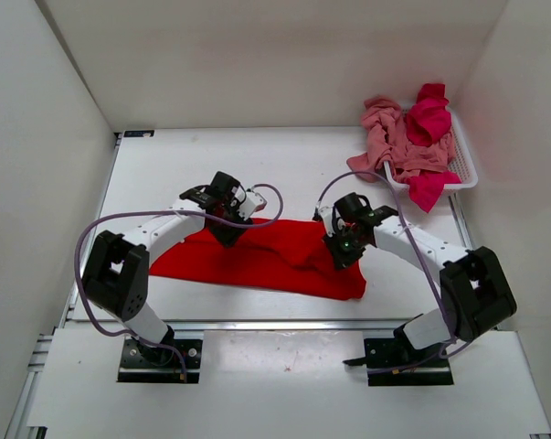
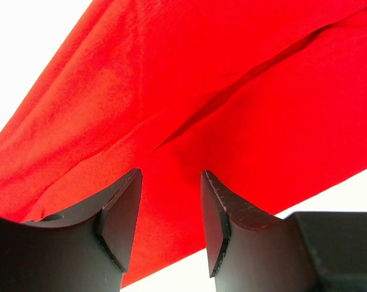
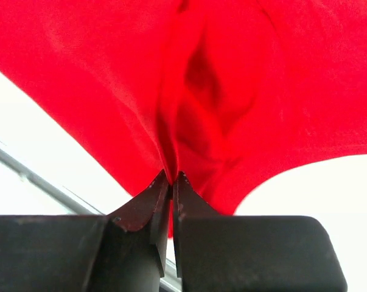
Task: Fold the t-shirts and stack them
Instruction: Fold the other side of the tshirt into a rectangle
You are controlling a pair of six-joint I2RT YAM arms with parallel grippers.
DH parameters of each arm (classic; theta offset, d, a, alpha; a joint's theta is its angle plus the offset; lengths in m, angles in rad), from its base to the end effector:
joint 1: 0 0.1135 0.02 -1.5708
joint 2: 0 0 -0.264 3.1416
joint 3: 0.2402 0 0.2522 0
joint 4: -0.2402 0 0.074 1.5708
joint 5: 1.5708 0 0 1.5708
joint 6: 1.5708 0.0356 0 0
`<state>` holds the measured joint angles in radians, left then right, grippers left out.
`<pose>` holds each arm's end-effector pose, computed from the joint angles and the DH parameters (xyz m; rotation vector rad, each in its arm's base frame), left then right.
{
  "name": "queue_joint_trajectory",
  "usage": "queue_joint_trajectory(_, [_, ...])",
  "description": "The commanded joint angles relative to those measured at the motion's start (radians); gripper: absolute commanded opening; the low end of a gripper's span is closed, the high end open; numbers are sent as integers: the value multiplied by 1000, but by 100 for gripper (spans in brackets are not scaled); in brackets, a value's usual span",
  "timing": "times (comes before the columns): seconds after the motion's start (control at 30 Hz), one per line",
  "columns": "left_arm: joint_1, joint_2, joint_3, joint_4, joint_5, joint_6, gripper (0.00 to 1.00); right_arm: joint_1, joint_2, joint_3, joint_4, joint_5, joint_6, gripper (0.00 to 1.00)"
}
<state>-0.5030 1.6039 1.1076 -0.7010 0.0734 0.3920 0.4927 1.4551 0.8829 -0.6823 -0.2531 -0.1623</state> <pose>0.2727 -0.1530 0.2115 1.2159 2.4888 -0.1306 0.2263 0.1316 0.1904 -0.9683 2.6710 0.4310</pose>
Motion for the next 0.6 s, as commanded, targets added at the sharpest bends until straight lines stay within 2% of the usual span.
queue_joint_trajectory(0.0, [8, -50, -14, 15, 5, 1, 55, 46, -35, 83, -199, 72, -159, 0])
queue_joint_trajectory(0.2, [1, -55, -14, 14, 5, 7, 55, 55, 36, 94, -344, 196, -293, 0])
queue_joint_trajectory(0.3, [1, -55, -14, 11, 5, 5, 54, 52, 74, 67, -391, 209, -325, 0])
queue_joint_trajectory(0.43, [1, -56, -15, 9, 3, 7, 55, 20, 41, 76, -340, 225, -309, 0])
queue_joint_trajectory(0.5, [1, -53, -14, 8, 9, 8, 55, 17, 37, 70, -324, 248, -295, 18])
queue_joint_trajectory(0.53, [0, -52, -14, 6, 6, 10, 55, 21, 37, 73, -319, 249, -290, 41])
queue_joint_trajectory(0.57, [0, -48, -15, 9, 5, 10, 55, 39, 45, 76, -312, 252, -290, 68])
